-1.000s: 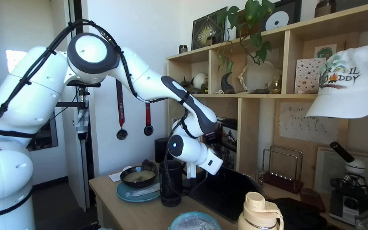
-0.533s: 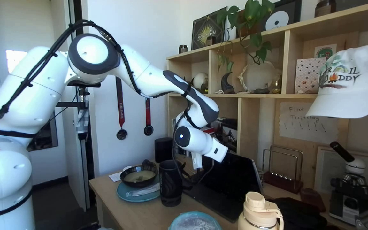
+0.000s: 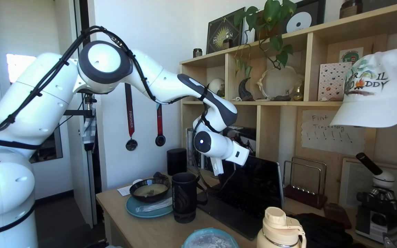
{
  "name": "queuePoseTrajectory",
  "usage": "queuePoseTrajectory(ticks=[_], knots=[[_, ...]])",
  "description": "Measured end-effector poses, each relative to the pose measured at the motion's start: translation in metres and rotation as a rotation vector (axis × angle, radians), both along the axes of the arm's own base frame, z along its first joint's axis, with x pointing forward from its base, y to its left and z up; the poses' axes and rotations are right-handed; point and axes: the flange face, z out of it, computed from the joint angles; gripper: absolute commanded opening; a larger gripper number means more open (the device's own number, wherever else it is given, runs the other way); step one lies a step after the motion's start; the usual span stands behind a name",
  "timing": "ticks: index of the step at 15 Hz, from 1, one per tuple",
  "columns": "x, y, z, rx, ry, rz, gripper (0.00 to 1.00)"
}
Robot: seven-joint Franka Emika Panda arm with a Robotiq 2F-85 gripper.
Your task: Open the laptop
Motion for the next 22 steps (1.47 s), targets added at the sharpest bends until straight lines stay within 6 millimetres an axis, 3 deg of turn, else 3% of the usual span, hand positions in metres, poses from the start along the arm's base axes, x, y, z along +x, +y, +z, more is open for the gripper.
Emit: queuePoseTrajectory(ticks=[8, 16, 22], knots=[[0.027, 0.004, 0.004, -0.03, -0.035, 0.023, 1.0], [0.029, 0.007, 0.008, -0.029, -0.008, 0.024, 1.0], [0.027, 0.035, 0.028, -0.039, 0.086, 0.052, 1.0]])
